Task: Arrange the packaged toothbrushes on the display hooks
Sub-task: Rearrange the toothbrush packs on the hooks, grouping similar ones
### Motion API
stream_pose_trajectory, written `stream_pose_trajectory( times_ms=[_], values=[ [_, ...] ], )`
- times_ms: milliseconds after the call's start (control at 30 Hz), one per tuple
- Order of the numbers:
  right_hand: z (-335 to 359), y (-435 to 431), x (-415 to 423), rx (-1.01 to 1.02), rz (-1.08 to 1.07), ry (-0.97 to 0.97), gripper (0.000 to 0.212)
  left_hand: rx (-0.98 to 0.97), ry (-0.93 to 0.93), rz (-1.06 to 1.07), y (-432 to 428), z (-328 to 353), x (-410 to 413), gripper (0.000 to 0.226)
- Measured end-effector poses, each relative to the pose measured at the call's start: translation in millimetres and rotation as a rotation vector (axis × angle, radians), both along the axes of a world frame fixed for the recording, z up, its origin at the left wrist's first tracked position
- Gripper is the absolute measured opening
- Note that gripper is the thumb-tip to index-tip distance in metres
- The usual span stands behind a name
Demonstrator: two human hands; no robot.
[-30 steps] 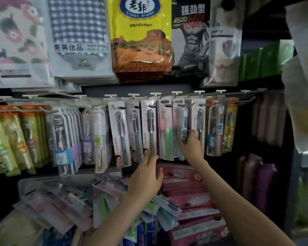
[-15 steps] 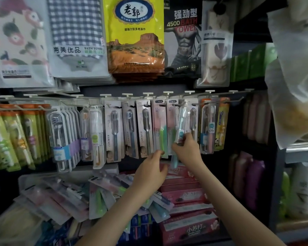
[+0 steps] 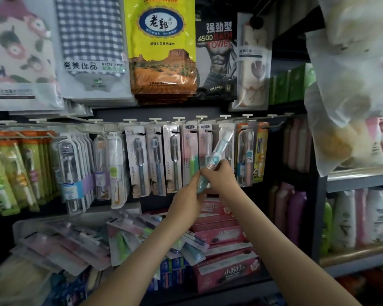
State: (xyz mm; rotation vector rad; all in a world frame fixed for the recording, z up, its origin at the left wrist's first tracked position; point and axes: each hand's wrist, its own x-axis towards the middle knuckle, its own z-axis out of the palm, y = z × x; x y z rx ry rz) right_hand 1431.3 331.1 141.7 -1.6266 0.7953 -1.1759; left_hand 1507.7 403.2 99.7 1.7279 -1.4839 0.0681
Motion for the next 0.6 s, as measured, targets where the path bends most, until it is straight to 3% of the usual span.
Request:
stream_pose_trajectory(
  times_ms=[133, 267, 434, 601],
  values=[
    [2, 14, -9, -0.025, 0.012, -0.05, 0.027, -0.005, 0.046, -0.065, 17, 10, 1, 0.058],
    [-8, 28, -12, -0.093, -0.007, 0.008, 0.021, 0.044, -0.075, -0.066, 43, 13, 7, 0.051],
    [-24, 71, 18, -0.223, 0.063, 0.208, 0.021, -0.012, -0.137, 0.058, 92, 10, 45, 0.037],
    [-27, 125, 83, -0.318, 0.204, 0.271, 0.027, -0.103, -0.098, 0.257, 151, 9, 109, 0.035]
  ],
)
